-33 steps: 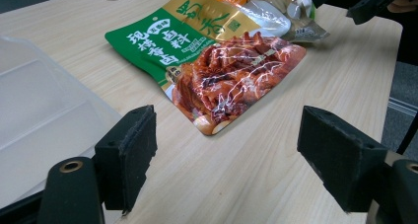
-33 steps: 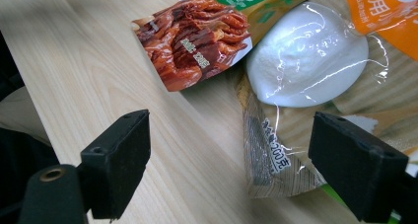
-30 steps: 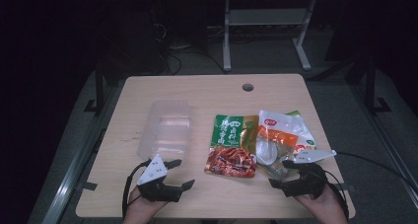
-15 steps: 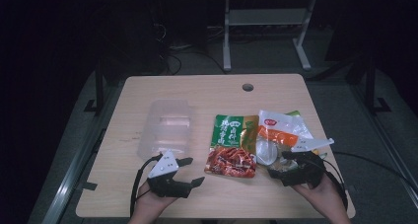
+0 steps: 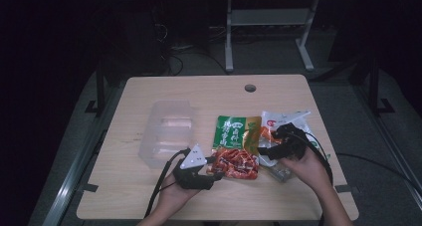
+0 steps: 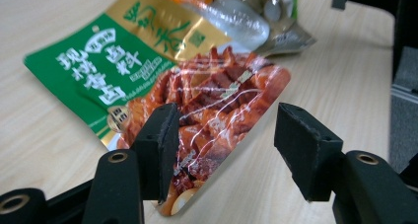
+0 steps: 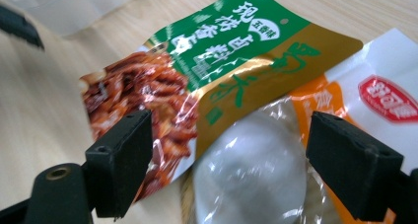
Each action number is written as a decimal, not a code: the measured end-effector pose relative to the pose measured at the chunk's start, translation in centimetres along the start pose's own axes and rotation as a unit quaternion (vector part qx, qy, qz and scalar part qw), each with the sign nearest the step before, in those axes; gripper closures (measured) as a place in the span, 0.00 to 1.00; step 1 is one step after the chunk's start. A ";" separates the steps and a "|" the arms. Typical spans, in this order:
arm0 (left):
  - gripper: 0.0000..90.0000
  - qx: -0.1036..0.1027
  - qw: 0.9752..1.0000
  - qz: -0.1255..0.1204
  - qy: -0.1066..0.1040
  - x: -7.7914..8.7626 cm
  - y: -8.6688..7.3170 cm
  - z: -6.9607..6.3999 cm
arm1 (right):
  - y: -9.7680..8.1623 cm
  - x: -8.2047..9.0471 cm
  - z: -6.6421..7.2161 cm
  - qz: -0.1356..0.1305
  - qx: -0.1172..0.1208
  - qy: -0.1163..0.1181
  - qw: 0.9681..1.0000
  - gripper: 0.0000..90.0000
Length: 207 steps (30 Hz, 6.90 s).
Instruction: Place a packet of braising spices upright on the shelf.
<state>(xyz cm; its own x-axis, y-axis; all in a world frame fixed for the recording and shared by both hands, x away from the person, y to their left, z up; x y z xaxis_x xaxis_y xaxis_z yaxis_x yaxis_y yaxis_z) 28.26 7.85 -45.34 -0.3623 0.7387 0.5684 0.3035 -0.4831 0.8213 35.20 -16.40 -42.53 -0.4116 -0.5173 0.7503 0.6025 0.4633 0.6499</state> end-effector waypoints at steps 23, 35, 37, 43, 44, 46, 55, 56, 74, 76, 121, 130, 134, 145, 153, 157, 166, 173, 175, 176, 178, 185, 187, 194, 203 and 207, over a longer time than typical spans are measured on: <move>0.75 0.028 0.997 0.073 0.006 -3.2 -2.8 1.2 | 4.0 -5.8 -4.4 0.069 -0.065 -0.029 0.995 0.31; 0.74 0.032 0.996 0.081 0.002 -3.8 -3.1 1.3 | 4.0 -6.7 -5.0 0.072 -0.065 -0.039 0.994 0.47; 0.74 0.034 0.996 0.078 0.001 -3.8 -3.1 1.2 | 4.0 -6.6 -4.8 0.067 -0.064 -0.037 0.995 0.54; 0.74 0.024 0.997 0.078 0.003 -3.9 -3.1 1.3 | 4.1 -7.2 -4.5 0.075 -0.070 -0.026 0.994 0.62; 0.75 0.024 0.997 0.078 0.003 -3.9 -3.1 1.3 | 4.2 -7.4 -4.5 0.075 -0.075 -0.024 0.994 0.62; 0.75 0.029 0.997 0.078 0.001 -3.9 -3.1 1.3 | 4.3 -7.5 -4.5 0.077 -0.078 -0.024 0.994 0.63; 0.76 0.033 0.997 0.076 0.000 -3.9 -3.1 1.3 | 4.5 -8.2 -5.0 0.076 -0.107 -0.028 0.991 0.53; 0.76 0.033 0.997 0.076 0.000 -3.9 -3.1 1.3 | 4.4 -8.4 -5.0 0.077 -0.107 -0.026 0.991 0.54; 0.60 0.059 0.996 0.060 -0.001 -3.6 -2.8 1.6 | 5.4 -6.4 -2.7 0.035 -0.065 0.032 0.997 1.00; 0.54 0.069 0.996 0.054 0.000 -3.5 -2.6 1.7 | 5.6 -5.4 -2.4 0.016 -0.051 0.037 0.998 1.00; 0.96 0.110 0.994 -0.003 -0.017 -4.4 0.0 2.2 | 1.3 0.4 -0.3 -0.055 -0.018 0.129 0.990 0.72; 0.97 0.104 0.995 -0.005 -0.006 -4.0 -0.7 2.3 | 1.4 -2.8 -0.3 -0.004 -0.025 0.148 0.989 0.64; 0.98 0.096 0.995 -0.007 -0.003 -3.8 -0.6 2.1 | 1.4 -3.7 0.3 0.020 -0.013 0.153 0.988 0.76; 0.81 0.076 0.997 -0.007 0.009 -2.6 -0.6 1.2 | 1.5 -1.8 1.4 -0.008 -0.002 0.145 0.989 1.00; 0.69 0.061 0.998 0.002 0.007 -1.2 -1.1 0.3 | 2.3 1.5 3.7 -0.068 0.023 0.135 0.988 1.00; 0.67 0.064 0.998 -0.001 0.010 -0.5 -1.5 0.2 | 3.2 2.2 4.9 -0.081 0.044 0.117 0.989 1.00; 0.63 0.071 0.997 -0.010 0.016 1.1 -1.9 0.3 | 5.4 2.4 6.6 -0.093 0.073 0.107 0.987 1.00; 0.60 0.074 0.997 -0.012 0.016 1.7 -2.3 0.4 | 6.5 3.5 7.2 -0.103 0.082 0.109 0.985 1.00; 0.59 0.077 0.997 -0.005 0.017 1.7 -2.5 0.4 | 6.8 4.0 7.1 -0.107 0.083 0.105 0.985 1.00; 0.58 0.079 0.997 -0.006 0.013 1.6 -2.6 0.4 | 7.0 4.3 7.0 -0.111 0.081 0.104 0.985 1.00; 0.59 0.077 0.997 -0.004 0.011 1.6 -2.7 0.2 | 7.4 4.5 6.9 -0.114 0.079 0.100 0.985 1.00; 0.57 0.056 0.998 -0.007 0.010 1.9 -2.4 -0.6 | 10.2 3.6 6.7 -0.125 0.079 0.077 0.986 1.00; 0.57 0.052 0.999 -0.008 0.007 2.0 -2.2 -0.8 | 11.1 3.2 6.7 -0.126 0.075 0.073 0.986 1.00; 0.57 0.033 0.999 -0.008 0.007 3.0 -2.3 -1.0 | 14.5 1.3 7.0 -0.140 0.070 0.081 0.984 1.00; 0.55 0.043 0.999 -0.019 0.006 3.7 -2.8 -0.7 | 18.8 -1.7 8.6 -0.152 0.078 0.084 0.982 1.00; 0.54 0.039 0.999 -0.017 0.004 3.5 -3.0 -0.7 | 20.4 -3.5 9.6 -0.152 0.086 0.080 0.981 1.00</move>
<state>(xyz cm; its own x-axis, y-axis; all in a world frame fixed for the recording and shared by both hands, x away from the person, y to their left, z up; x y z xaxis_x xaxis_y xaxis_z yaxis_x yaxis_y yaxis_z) 25.48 11.63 -45.79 -0.3812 0.7497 0.5409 0.3581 -0.4196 0.8340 42.44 1.78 -30.74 -0.4330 -0.7505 0.4993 0.3386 0.3780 0.8617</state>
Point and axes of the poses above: each handheld gripper's, and its own axes: x roughly backward along the jaws, y roughly out of its top, z roughly to its left, the point moved 5 cm from there along -x, roughly forward along the jaws, and after that the axes turned 1 degree about -y, right-handed, at the moved point
